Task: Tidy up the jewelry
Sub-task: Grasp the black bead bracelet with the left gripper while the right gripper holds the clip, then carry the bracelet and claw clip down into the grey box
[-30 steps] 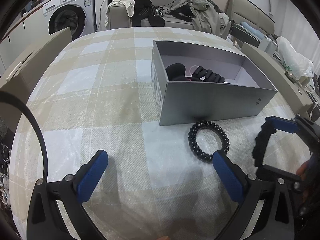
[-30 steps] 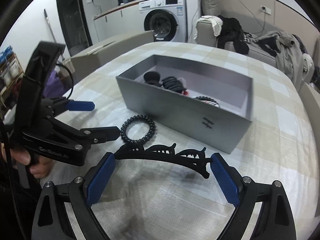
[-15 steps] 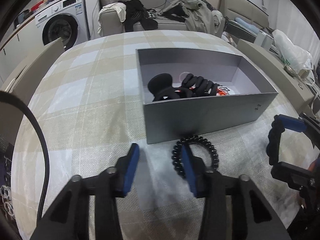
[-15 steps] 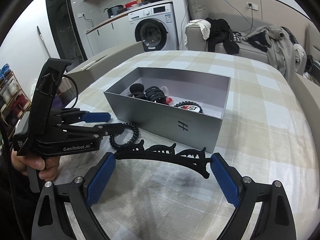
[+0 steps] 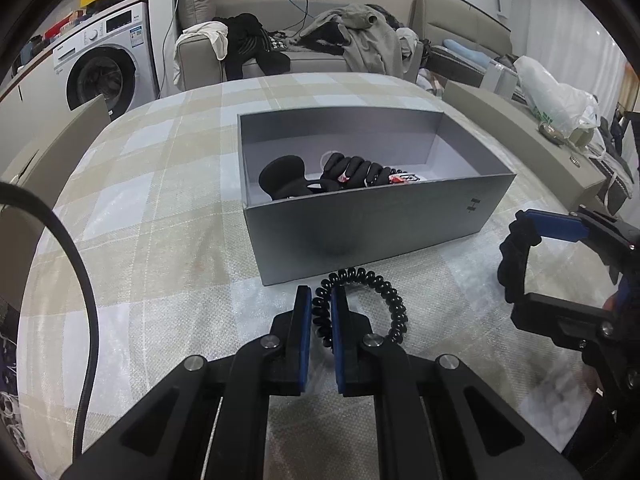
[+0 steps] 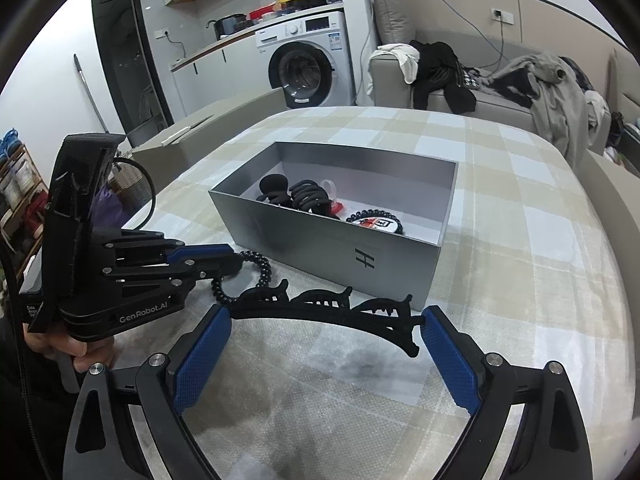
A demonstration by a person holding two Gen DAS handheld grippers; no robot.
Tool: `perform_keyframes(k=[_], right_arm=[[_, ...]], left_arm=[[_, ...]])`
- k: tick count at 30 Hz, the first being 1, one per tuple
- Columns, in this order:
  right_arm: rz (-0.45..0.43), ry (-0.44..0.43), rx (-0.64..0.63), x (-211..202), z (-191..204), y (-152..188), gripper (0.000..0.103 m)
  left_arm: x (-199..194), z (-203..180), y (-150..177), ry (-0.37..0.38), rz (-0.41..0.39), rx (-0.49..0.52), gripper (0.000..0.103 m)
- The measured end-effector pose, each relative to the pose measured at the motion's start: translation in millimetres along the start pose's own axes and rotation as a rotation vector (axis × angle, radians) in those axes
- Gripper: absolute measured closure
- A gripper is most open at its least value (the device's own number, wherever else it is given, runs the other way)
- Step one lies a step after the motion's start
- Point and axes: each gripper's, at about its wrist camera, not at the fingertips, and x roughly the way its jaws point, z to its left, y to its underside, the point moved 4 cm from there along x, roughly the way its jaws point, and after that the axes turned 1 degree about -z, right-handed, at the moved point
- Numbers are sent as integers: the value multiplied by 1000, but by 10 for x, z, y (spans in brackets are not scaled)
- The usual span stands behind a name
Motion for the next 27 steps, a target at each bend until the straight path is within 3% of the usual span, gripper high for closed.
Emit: perform_keyframes(k=[11, 27], right_arm=[[-104, 9, 39, -211, -15, -163, 7], [-163, 38, 67, -225, -83, -408, 7]], left_arm=[[-313, 9, -180, 46, -149, -32, 98], [-381, 92, -385, 43, -243, -48, 98]])
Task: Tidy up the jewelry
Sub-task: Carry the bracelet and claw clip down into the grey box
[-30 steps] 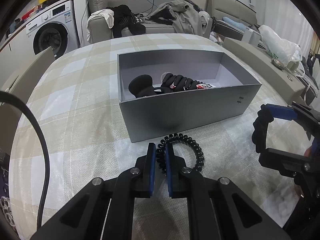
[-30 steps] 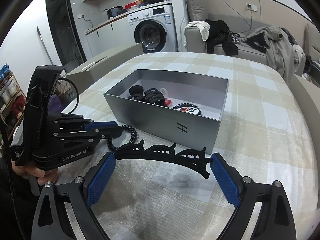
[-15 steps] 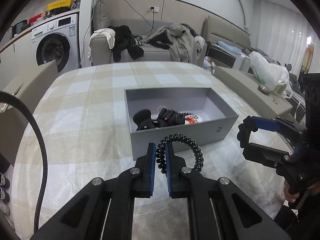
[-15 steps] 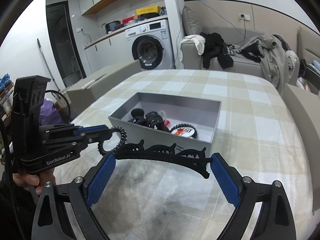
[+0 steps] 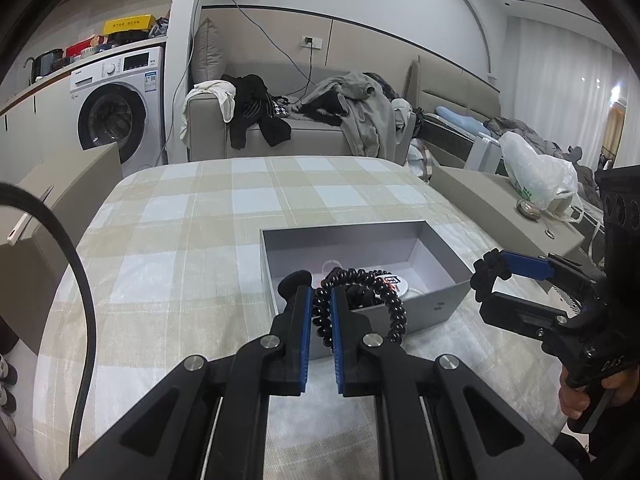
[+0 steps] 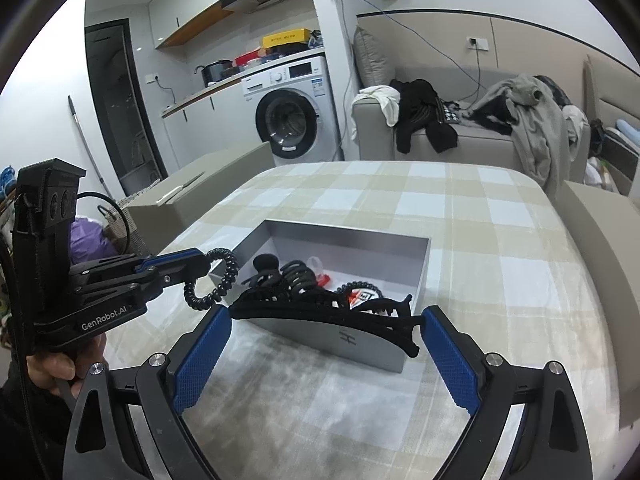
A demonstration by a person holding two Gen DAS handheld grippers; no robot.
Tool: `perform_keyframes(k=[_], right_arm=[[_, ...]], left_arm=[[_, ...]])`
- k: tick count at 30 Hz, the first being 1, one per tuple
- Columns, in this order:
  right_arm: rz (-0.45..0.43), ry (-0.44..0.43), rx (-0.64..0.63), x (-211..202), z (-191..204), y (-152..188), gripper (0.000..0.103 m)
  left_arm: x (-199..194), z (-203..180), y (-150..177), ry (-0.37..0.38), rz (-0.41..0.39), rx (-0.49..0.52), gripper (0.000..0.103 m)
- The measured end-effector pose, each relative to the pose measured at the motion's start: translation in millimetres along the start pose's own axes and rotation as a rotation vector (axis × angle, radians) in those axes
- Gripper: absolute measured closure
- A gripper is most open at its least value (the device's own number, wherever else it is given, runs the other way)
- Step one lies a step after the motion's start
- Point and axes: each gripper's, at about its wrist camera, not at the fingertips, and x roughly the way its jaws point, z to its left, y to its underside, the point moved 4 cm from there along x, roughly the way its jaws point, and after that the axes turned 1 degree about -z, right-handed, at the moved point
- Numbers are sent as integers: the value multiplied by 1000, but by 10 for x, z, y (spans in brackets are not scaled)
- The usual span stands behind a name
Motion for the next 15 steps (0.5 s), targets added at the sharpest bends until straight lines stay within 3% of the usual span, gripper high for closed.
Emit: perform_keyframes(k=[15], right_arm=[[45, 40, 36, 326, -182, -118, 7]], left_arm=[[273, 90, -106, -17, 8, -25, 98]])
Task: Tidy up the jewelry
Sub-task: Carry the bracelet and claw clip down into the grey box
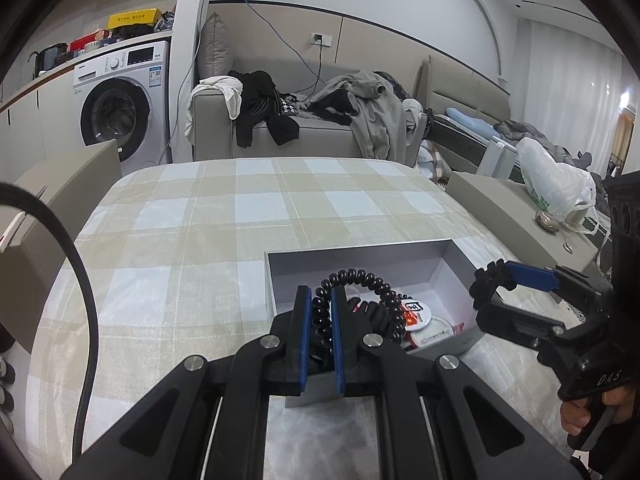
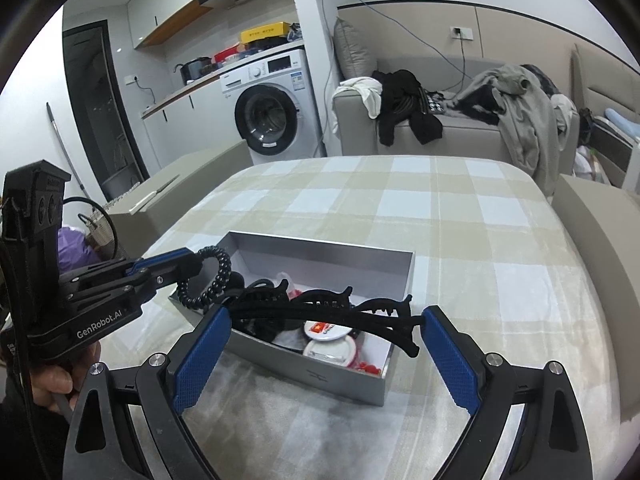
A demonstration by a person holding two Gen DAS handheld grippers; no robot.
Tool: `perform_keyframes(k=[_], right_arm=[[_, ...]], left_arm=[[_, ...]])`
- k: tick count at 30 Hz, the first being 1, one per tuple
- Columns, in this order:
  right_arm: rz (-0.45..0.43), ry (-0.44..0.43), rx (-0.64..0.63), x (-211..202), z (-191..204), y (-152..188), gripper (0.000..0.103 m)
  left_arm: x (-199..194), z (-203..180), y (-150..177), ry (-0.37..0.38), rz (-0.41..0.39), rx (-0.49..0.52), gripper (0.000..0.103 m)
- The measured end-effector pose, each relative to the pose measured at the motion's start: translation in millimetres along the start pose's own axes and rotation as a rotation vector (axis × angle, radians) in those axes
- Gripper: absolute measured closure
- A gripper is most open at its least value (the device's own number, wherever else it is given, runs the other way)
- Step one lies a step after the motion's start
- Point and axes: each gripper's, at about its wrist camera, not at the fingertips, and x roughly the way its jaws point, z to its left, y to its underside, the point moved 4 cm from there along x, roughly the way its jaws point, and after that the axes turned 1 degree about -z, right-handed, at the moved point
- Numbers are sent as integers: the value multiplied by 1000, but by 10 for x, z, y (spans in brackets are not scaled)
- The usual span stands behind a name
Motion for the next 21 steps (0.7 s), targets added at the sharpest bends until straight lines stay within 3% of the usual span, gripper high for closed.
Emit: perform_keyframes(k=[21], right_arm=[[12, -9, -19, 138, 7, -7, 7]], left_arm=[[147, -116, -22, -24, 32, 50, 98]])
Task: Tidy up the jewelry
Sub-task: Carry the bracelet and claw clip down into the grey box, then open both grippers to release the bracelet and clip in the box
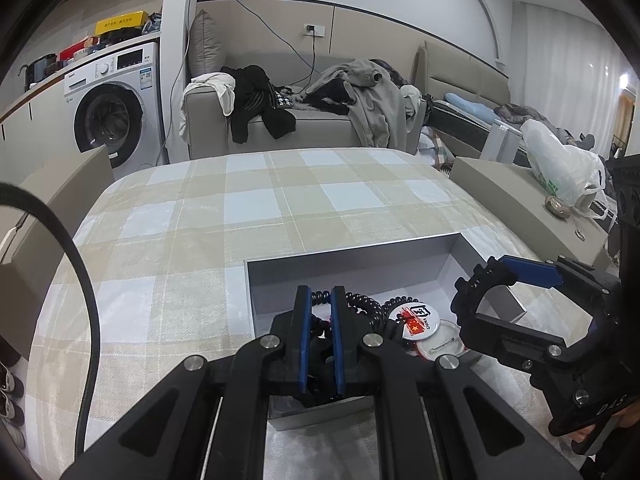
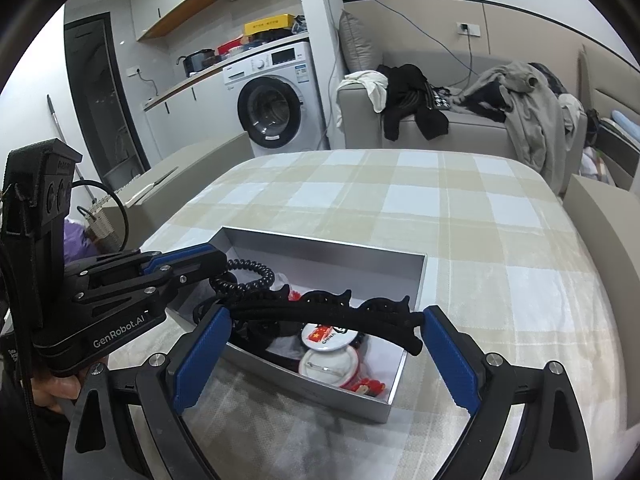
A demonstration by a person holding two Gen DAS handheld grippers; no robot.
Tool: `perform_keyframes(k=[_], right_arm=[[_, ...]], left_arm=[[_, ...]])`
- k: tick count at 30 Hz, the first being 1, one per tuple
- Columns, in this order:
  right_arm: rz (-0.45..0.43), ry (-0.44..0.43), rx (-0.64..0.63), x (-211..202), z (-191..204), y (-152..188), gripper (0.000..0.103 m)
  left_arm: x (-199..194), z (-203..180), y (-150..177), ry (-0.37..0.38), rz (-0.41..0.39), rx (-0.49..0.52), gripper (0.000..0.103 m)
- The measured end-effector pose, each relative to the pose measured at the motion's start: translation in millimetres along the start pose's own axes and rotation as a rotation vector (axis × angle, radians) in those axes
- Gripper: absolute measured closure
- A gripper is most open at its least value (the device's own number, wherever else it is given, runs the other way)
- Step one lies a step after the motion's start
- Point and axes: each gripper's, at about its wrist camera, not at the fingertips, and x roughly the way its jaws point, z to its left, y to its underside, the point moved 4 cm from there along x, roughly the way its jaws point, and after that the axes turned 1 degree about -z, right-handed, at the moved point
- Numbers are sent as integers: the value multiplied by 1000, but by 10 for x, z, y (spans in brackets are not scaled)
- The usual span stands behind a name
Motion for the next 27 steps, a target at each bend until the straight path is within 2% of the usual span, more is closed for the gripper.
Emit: perform_keyframes(k=[27], right_arm=[[5, 1, 1, 9, 16, -5, 6]], left_arm=[[-10, 8, -5, 0, -5, -12, 98]])
